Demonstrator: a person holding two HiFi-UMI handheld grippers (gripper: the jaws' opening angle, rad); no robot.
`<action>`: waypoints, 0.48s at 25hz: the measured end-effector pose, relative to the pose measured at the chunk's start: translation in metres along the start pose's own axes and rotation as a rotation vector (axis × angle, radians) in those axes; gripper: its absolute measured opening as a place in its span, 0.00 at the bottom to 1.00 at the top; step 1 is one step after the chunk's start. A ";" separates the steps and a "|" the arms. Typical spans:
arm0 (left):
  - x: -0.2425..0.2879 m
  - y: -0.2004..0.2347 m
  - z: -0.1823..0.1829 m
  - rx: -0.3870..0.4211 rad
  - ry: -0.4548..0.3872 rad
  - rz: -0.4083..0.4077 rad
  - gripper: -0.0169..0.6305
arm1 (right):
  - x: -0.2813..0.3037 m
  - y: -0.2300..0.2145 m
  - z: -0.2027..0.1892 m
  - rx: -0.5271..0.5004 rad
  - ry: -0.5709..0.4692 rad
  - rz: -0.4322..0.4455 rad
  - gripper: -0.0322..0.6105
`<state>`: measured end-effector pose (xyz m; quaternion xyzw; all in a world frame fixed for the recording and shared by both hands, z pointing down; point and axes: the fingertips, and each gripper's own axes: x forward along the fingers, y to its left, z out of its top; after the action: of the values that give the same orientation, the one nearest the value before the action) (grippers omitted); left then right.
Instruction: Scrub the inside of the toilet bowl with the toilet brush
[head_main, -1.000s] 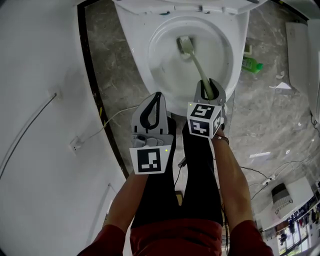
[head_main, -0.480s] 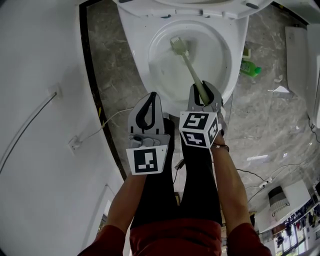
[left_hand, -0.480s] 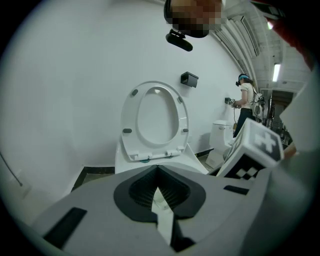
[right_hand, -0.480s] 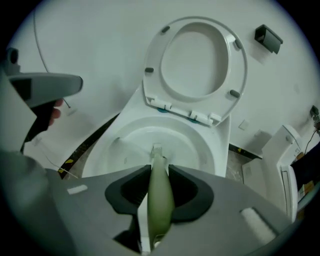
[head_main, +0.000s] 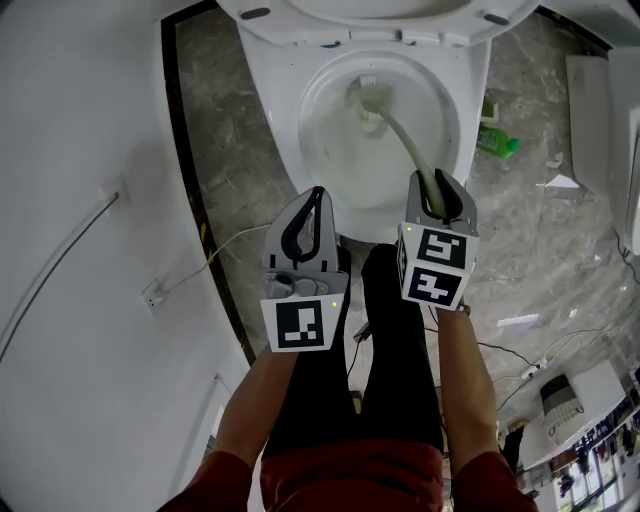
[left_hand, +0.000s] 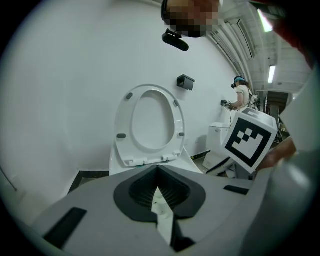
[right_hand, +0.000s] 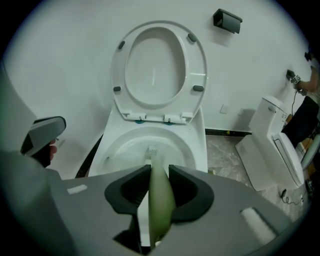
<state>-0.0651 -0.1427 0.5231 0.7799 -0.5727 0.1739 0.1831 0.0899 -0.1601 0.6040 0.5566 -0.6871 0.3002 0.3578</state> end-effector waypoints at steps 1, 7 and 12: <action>0.001 0.000 0.001 0.002 0.001 -0.002 0.03 | 0.004 0.000 -0.001 0.008 0.003 -0.009 0.24; 0.006 -0.005 0.008 0.000 -0.020 -0.008 0.04 | 0.043 0.001 -0.027 0.046 0.067 -0.021 0.24; 0.004 -0.012 0.006 -0.002 -0.013 -0.020 0.03 | -0.006 -0.023 -0.013 0.149 -0.005 -0.042 0.24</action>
<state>-0.0519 -0.1457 0.5191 0.7864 -0.5664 0.1663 0.1819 0.1150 -0.1506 0.6064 0.5966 -0.6518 0.3417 0.3200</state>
